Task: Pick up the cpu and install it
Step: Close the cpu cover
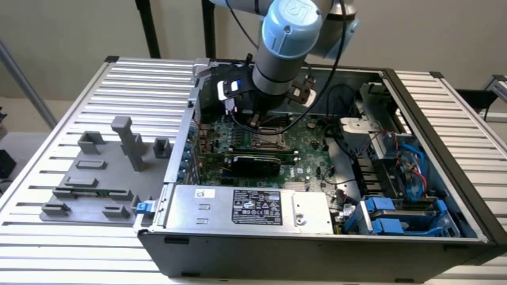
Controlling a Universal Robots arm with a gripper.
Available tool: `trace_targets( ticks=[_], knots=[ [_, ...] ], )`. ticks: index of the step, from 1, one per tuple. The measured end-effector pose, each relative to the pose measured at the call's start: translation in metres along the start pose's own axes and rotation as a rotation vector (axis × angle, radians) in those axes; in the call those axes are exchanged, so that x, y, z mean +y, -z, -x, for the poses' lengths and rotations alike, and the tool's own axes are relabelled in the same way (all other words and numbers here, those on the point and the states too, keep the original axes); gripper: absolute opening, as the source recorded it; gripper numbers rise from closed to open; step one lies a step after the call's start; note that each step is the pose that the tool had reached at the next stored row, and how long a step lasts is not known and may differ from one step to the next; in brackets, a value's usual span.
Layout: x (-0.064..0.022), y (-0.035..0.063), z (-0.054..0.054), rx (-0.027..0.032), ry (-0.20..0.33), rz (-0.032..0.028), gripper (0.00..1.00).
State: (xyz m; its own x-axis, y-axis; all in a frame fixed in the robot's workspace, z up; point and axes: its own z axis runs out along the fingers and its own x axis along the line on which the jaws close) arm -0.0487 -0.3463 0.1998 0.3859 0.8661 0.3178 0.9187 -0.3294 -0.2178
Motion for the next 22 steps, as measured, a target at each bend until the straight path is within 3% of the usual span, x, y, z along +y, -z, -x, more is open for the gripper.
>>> trace_targets(
  ticks=[8,22],
  knots=[
    [0.0021,-0.0008,-0.0028,-0.0061,-0.028,-0.0104,0.11],
    [0.0026,-0.0019,-0.0055,-0.0073,-0.049,-0.0107,0.11]
  ],
)
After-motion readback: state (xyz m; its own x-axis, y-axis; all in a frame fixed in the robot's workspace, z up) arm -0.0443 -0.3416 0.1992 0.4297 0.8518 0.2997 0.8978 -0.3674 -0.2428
